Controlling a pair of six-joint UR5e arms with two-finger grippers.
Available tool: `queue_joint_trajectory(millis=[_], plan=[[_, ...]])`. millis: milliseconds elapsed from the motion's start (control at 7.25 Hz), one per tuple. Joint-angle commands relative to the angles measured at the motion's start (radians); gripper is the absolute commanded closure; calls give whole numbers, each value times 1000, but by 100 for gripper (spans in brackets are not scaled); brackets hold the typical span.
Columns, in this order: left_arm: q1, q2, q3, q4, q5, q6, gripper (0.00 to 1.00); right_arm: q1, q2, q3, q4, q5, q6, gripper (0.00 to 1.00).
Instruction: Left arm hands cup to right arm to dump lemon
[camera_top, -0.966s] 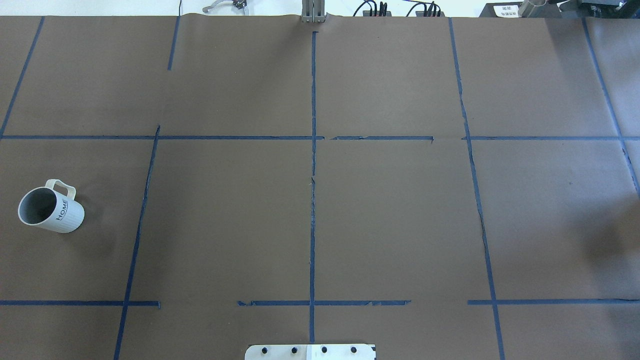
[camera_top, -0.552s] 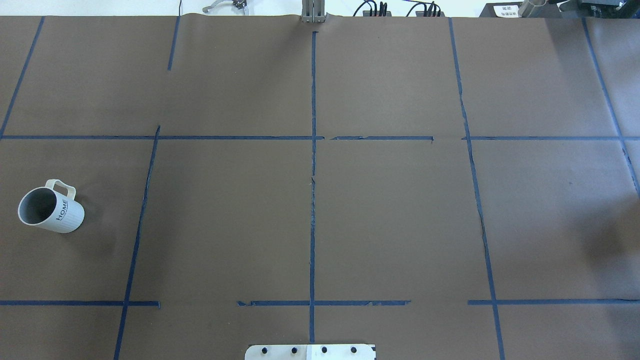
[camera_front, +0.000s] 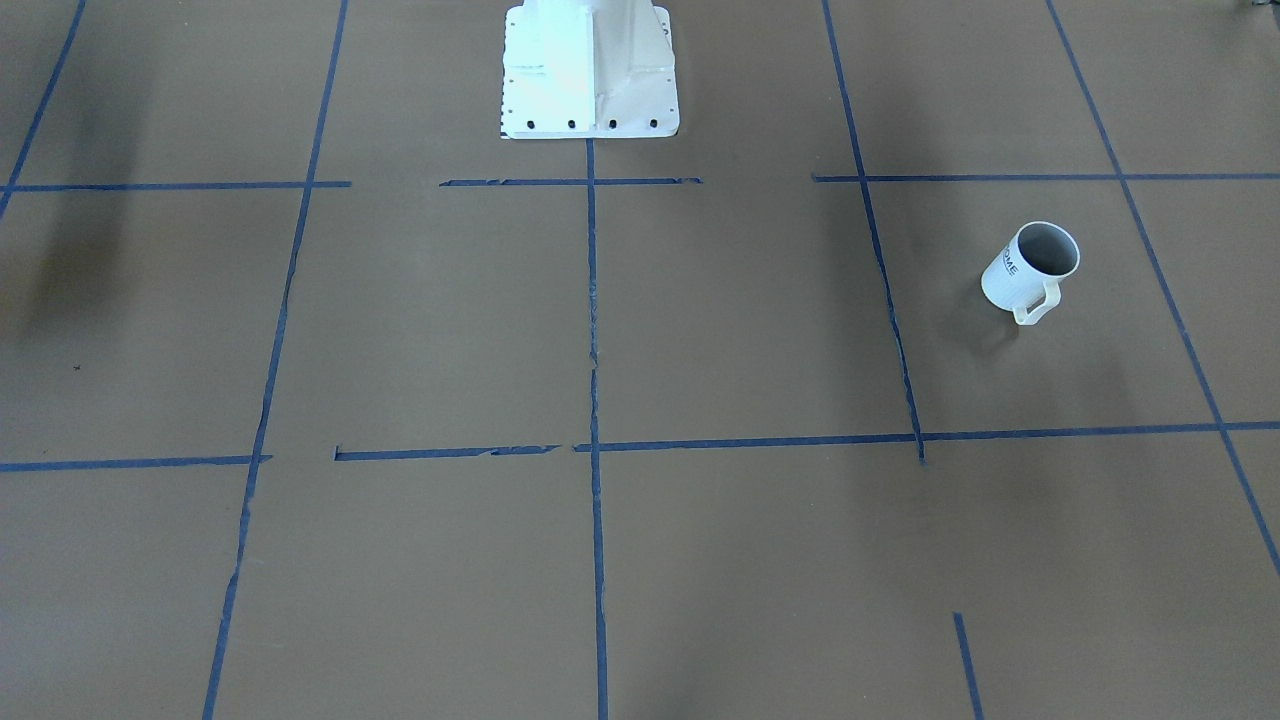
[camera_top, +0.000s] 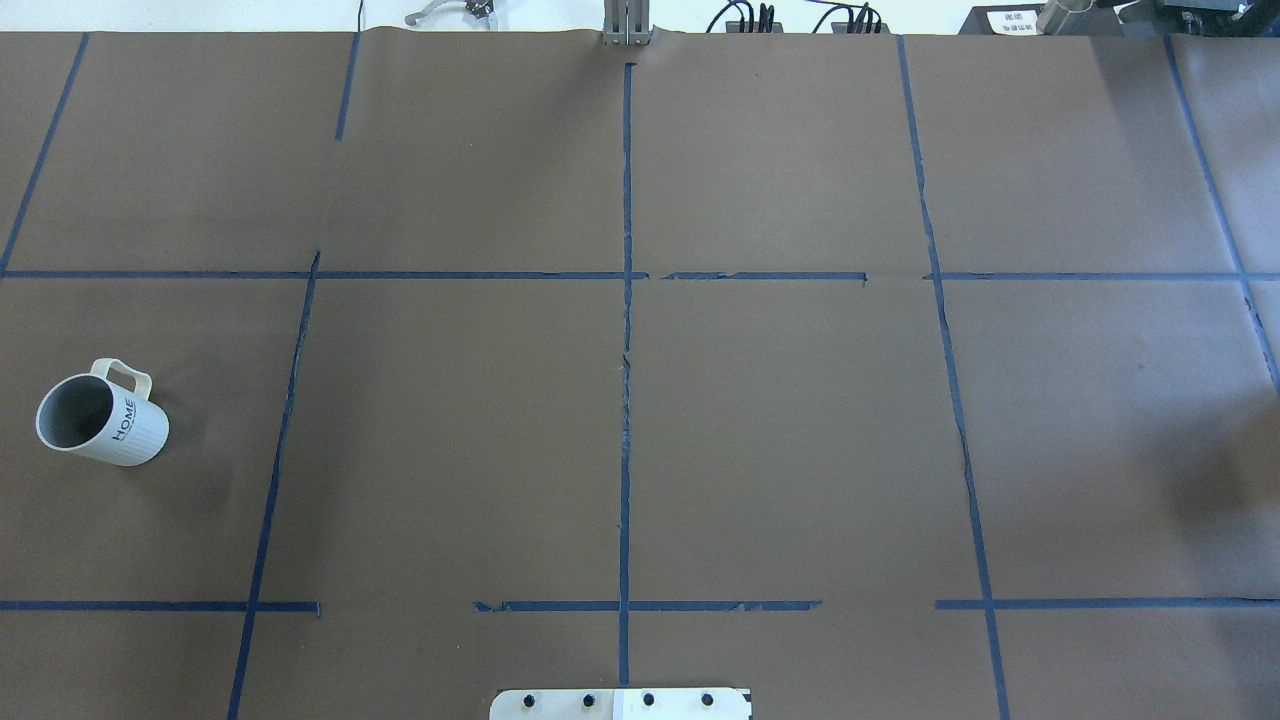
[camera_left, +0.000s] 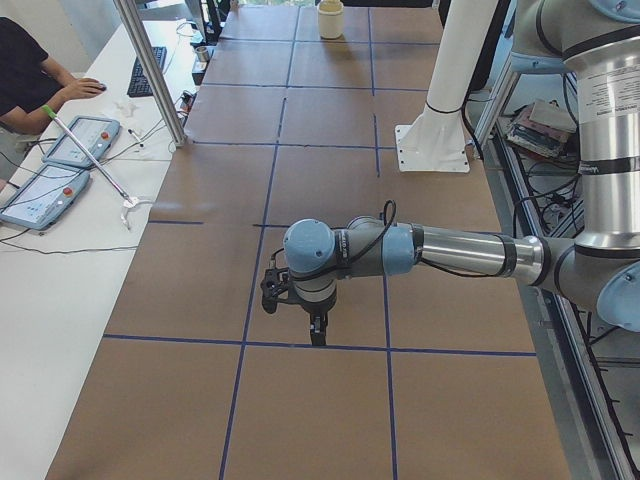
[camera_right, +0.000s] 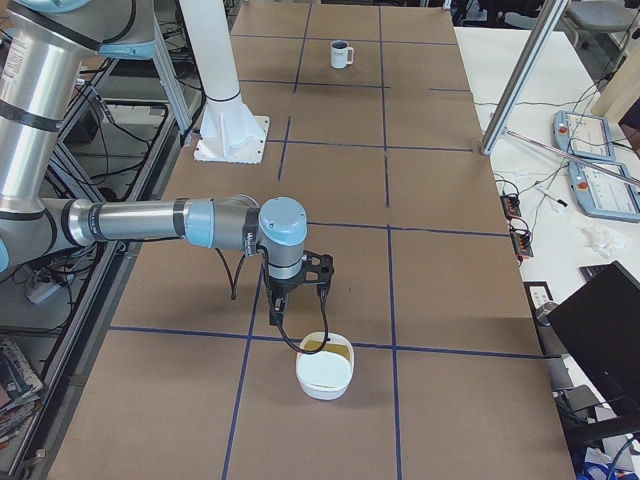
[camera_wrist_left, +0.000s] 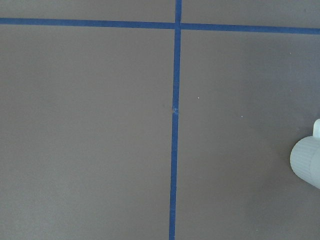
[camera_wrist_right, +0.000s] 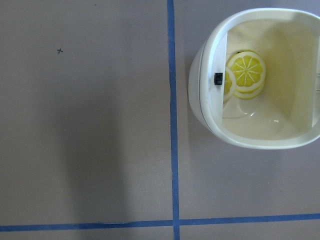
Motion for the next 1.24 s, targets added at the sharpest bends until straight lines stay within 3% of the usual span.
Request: queue_joint_trajectory(millis=[0,1103], plan=[[34,-4,2,2,1,0,0,1,4,0,2,7,-4,0],[36,-7,35,-6,7,0,0,1,16,-6,1,5,-7,0]])
